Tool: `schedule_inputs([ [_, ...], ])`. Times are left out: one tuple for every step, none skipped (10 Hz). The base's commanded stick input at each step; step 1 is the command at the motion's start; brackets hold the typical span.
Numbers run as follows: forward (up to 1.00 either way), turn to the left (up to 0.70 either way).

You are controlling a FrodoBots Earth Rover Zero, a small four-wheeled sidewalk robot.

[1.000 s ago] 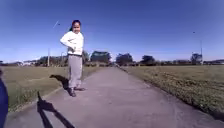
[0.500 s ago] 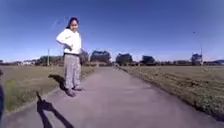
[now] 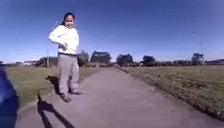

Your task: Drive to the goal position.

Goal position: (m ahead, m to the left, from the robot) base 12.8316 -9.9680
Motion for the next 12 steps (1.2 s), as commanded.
schedule_inputs([
  [0.7,0.0],
  [0.7,0.0],
  [0.7,0.0],
  [0.7,0.0],
  [0.7,0.0],
  [0.7,0.0],
  [0.7,0.0],
  [0.7,0.0],
  [0.7,0.0],
  [0.7,0.0],
  [0.7,0.0],
  [0.7,0.0],
])
